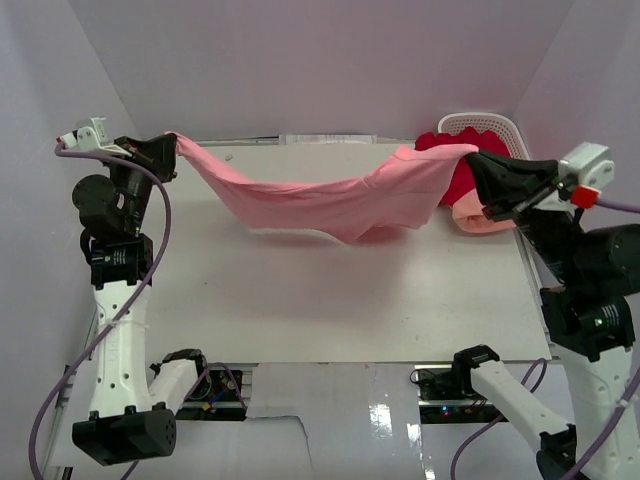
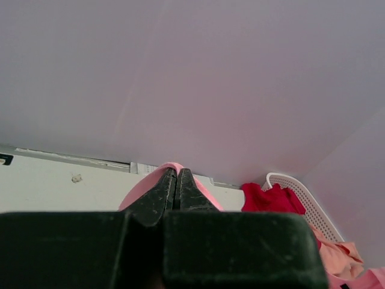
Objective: Fold and stack the t-shirts
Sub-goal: Flatten out the tshirt
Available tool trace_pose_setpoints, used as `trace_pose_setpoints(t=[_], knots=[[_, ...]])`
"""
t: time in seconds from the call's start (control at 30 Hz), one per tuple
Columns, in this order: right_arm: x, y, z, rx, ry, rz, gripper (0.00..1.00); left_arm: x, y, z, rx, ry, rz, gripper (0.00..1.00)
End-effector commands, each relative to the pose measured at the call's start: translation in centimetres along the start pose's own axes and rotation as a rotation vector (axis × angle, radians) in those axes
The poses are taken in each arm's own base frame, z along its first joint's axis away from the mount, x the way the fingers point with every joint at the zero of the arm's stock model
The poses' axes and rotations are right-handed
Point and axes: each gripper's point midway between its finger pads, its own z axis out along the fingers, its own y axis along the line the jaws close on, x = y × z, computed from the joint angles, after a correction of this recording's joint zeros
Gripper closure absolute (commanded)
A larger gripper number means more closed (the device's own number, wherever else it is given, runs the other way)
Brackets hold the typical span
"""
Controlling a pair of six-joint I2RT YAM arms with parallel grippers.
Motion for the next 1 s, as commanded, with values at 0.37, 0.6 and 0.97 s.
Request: trace_pose_setpoints(t=[0.37, 0.6, 0.97], knots=[[-16.7, 4.2, -10.4, -0.026, -0.408, -0.215, 0.92, -10.7, -10.1, -10.1, 0.211, -0.262, 0.116, 1.00], [-19.9, 6.0, -13.5, -0.048, -0.520, -0.257, 0.92, -14.3, -12.0, -17.6, 0.161, -0.420, 0.196, 1.00], [-21.4, 8.6, -15.3, -0.115, -0.560, -0.279, 0.92, -13.7, -10.7, -19.4, 0.102, -0.433, 0.164, 1.00]])
